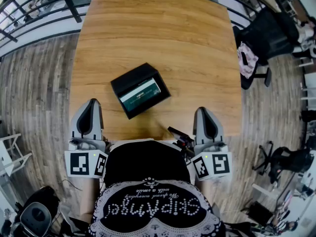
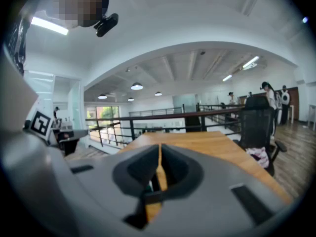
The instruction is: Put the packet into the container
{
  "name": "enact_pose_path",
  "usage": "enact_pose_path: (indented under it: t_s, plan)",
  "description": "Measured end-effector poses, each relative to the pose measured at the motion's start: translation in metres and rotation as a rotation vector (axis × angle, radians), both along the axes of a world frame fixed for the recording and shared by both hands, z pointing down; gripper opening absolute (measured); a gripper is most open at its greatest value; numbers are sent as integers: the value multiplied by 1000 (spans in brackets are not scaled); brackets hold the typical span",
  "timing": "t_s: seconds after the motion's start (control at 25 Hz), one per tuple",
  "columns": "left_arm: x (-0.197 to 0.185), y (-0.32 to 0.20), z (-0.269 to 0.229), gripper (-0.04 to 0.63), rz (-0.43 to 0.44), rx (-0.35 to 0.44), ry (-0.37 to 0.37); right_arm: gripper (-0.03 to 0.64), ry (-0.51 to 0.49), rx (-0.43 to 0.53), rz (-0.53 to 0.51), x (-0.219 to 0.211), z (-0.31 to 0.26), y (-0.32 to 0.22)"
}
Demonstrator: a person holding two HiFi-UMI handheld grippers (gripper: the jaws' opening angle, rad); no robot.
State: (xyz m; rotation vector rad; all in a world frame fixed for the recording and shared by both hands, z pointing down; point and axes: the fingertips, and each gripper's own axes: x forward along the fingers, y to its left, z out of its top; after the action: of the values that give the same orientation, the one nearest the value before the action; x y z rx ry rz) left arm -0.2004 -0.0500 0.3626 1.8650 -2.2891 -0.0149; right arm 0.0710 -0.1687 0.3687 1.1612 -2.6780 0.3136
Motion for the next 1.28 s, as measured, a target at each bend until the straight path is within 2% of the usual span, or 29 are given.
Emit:
enact_pose_path:
  t_s: [0.76,0.96,1.28]
  plan:
    - [2,-3,0,29,18,-1,1,38,5,4,8,1,-2,2]
    - [5,-2,5,29,25,-36,12,38,10,3,9,1,-2,3]
    - [5,-4,-1,29,30,3,9,38,11,4,10,2,-3,2]
